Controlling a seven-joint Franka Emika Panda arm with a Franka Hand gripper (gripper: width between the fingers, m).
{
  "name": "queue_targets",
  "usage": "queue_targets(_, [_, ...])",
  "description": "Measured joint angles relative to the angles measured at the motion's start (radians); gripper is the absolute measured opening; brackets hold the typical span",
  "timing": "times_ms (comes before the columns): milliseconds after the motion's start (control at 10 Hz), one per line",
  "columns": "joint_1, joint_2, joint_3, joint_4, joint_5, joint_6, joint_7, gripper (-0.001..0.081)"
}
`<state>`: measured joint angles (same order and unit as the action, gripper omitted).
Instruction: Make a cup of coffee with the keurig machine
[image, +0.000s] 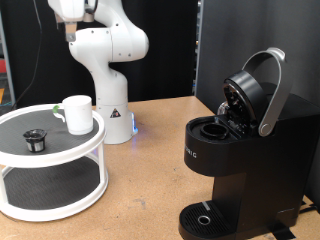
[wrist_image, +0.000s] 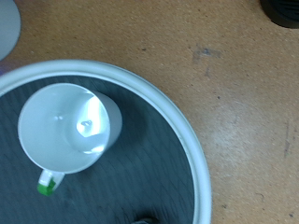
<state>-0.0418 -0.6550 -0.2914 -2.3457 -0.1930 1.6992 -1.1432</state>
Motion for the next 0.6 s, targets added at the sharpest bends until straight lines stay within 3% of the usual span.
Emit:
queue_targets(300, [-0.023,0.021,-0.051,-0.019,-0.017,0.119,-0.008,0.0808])
queue_targets(600, [-0.029,0.069,-0.110,0.002,-0.040,0.128,-0.073,0.0808])
